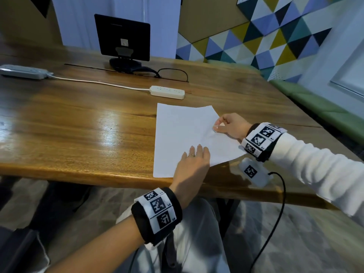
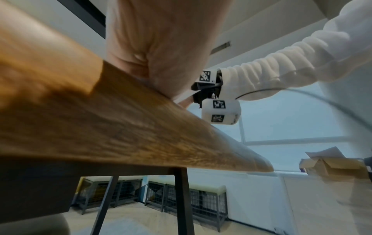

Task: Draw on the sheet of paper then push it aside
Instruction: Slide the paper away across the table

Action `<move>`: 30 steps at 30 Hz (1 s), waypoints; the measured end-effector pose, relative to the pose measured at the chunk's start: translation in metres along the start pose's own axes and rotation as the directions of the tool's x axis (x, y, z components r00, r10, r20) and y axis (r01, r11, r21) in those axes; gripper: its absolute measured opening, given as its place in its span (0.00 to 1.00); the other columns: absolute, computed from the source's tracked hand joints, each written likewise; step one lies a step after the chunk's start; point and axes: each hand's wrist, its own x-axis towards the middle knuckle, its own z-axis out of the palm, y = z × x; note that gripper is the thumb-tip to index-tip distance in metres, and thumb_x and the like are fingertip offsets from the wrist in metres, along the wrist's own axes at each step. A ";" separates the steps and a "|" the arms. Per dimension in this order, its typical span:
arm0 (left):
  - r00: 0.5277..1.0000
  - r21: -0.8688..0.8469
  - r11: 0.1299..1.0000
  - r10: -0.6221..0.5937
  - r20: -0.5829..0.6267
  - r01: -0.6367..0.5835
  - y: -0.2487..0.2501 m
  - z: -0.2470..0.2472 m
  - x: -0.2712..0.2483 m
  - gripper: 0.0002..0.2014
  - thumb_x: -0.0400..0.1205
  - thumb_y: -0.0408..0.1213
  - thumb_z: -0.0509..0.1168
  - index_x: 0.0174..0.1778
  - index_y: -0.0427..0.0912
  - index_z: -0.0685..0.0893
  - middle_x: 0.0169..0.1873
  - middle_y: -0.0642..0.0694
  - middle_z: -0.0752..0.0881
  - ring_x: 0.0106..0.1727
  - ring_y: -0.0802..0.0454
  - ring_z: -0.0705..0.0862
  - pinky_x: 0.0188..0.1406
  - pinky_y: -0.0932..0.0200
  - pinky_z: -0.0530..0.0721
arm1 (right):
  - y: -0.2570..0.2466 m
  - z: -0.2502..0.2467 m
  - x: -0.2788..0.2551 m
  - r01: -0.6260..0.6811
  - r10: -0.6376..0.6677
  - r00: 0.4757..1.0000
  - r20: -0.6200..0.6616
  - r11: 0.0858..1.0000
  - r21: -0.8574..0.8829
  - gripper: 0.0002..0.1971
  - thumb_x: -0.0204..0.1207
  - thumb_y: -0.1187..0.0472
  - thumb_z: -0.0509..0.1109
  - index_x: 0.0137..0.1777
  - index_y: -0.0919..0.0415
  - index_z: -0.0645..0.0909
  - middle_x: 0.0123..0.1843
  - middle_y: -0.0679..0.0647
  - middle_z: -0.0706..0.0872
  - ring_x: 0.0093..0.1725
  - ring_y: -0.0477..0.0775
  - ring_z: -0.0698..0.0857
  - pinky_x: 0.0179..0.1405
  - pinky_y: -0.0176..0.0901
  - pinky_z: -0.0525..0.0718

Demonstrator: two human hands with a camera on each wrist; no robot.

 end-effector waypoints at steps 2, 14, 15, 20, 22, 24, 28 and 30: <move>0.999 0.019 0.999 -0.046 -0.005 0.046 -0.012 -0.003 -0.006 0.27 0.86 0.25 0.54 0.81 0.32 0.55 0.80 0.33 0.61 0.80 0.37 0.64 0.75 0.47 0.69 | -0.009 -0.009 0.004 0.105 -0.109 0.990 -0.090 0.993 -0.052 0.05 0.75 0.61 0.73 0.42 0.59 0.79 0.29 0.46 0.71 0.27 0.41 0.69 0.26 0.33 0.65; 0.987 -0.039 0.997 -0.079 -0.138 0.074 -0.038 -0.033 -0.046 0.33 0.81 0.22 0.57 0.82 0.38 0.55 0.80 0.42 0.65 0.77 0.46 0.70 0.79 0.56 0.60 | 0.030 -0.081 -0.006 0.186 -0.159 0.949 -0.271 0.980 0.076 0.09 0.73 0.59 0.75 0.36 0.52 0.77 0.24 0.55 0.73 0.15 0.42 0.70 0.16 0.34 0.68; 0.988 -0.073 0.997 -0.045 -0.145 0.034 -0.034 -0.030 -0.046 0.32 0.78 0.22 0.61 0.80 0.37 0.62 0.76 0.40 0.72 0.72 0.45 0.77 0.75 0.54 0.68 | 0.040 -0.082 -0.011 0.171 -0.149 0.956 -0.252 0.983 0.071 0.09 0.74 0.60 0.74 0.37 0.53 0.77 0.24 0.55 0.72 0.14 0.40 0.69 0.14 0.31 0.67; 0.931 -0.069 0.980 0.152 -0.331 -0.185 -0.012 0.003 -0.037 0.29 0.60 0.24 0.79 0.59 0.36 0.87 0.56 0.41 0.89 0.47 0.49 0.91 0.41 0.57 0.89 | 0.093 -0.089 -0.035 0.018 0.006 0.972 -0.236 0.995 0.098 0.06 0.75 0.60 0.73 0.40 0.56 0.78 0.25 0.56 0.70 0.13 0.40 0.69 0.12 0.26 0.65; 0.909 -0.008 0.953 0.285 -0.305 -0.301 0.005 0.021 -0.032 0.21 0.72 0.32 0.72 0.63 0.38 0.85 0.62 0.41 0.86 0.61 0.47 0.86 0.57 0.52 0.86 | 0.116 -0.089 -0.043 -0.047 0.067 0.975 -0.212 0.994 0.096 0.06 0.75 0.60 0.73 0.43 0.61 0.78 0.25 0.55 0.69 0.13 0.40 0.68 0.13 0.25 0.64; 0.924 0.013 0.949 0.309 -0.225 -0.314 0.021 0.033 -0.029 0.22 0.81 0.44 0.54 0.65 0.40 0.84 0.65 0.42 0.84 0.68 0.45 0.82 0.64 0.47 0.82 | 0.135 -0.085 -0.050 -0.100 0.119 0.974 -0.190 0.989 0.108 0.06 0.75 0.62 0.72 0.45 0.64 0.78 0.25 0.54 0.68 0.13 0.40 0.67 0.12 0.26 0.63; 0.961 0.023 0.962 0.274 -0.042 -0.273 0.045 0.040 -0.022 0.30 0.80 0.51 0.47 0.66 0.38 0.83 0.66 0.41 0.83 0.69 0.44 0.80 0.65 0.46 0.81 | 0.152 -0.071 -0.059 -0.170 0.190 0.969 -0.156 0.976 0.137 0.05 0.77 0.66 0.71 0.43 0.65 0.76 0.16 0.49 0.72 0.11 0.40 0.67 0.10 0.29 0.64; 0.955 0.072 0.954 0.294 -0.050 -0.290 0.047 0.043 -0.020 0.27 0.81 0.53 0.58 0.68 0.37 0.81 0.67 0.39 0.82 0.71 0.44 0.79 0.68 0.47 0.79 | 0.156 -0.066 -0.056 -0.180 0.187 0.961 -0.204 0.982 0.055 0.07 0.74 0.58 0.74 0.39 0.59 0.80 0.20 0.47 0.79 0.21 0.43 0.76 0.24 0.34 0.75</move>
